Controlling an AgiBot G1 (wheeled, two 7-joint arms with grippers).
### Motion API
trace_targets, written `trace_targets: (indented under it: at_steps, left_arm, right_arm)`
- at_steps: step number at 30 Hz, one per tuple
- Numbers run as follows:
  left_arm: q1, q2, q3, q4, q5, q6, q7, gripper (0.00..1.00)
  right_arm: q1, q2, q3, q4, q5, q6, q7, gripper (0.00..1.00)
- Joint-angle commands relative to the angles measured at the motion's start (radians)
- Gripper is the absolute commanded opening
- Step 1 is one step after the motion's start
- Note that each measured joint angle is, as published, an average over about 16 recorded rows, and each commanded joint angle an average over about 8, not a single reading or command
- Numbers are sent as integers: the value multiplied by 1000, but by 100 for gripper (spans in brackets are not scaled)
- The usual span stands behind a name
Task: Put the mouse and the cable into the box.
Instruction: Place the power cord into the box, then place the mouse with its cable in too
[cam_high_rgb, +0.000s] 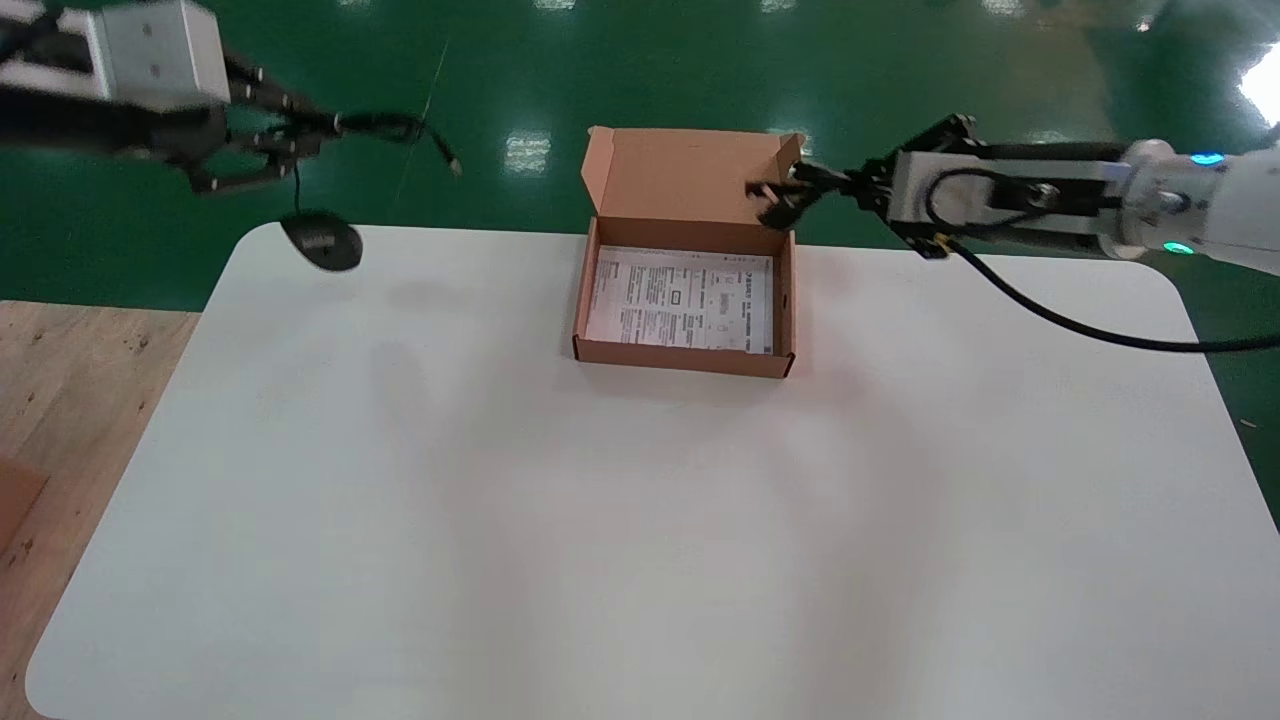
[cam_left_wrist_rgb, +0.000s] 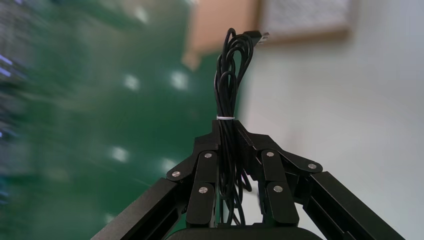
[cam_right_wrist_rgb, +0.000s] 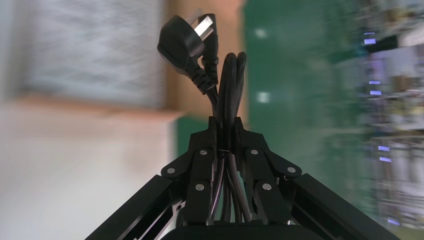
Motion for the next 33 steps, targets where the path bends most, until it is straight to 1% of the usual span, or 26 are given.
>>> trace_targets:
  at_steps: [1, 6, 10, 16, 25, 26, 33]
  left_arm:
    - [-27, -8, -18, -61, -24, 0, -11, 0]
    - [-22, 9, -57, -195, -70, -67, -25, 0]
    - [-6, 24, -78, -260, -89, -131, -28, 0]
    - [-4, 46, -77, -300, -68, -200, -27, 0]
    - [-25, 77, -38, -289, 5, -229, -58, 0]
    - [-28, 77, -34, -287, 11, -230, -62, 0]
    - [-46, 76, -12, -278, 48, -219, -93, 0]
  right_arm:
    - [3, -41, 10, 21, 11, 58, -12, 0]
    - [-22, -157, 18, 11, 24, 163, -51, 0]
    - [-42, -214, 19, -1, 36, 212, -86, 0]
    - [-80, -234, 1, 7, 63, 231, -108, 0]
    - [-130, -236, -65, 22, 87, 231, -75, 1]
    - [-134, -236, -74, 24, 89, 230, -69, 8]
    - [-143, -236, -136, 38, 97, 224, -17, 94]
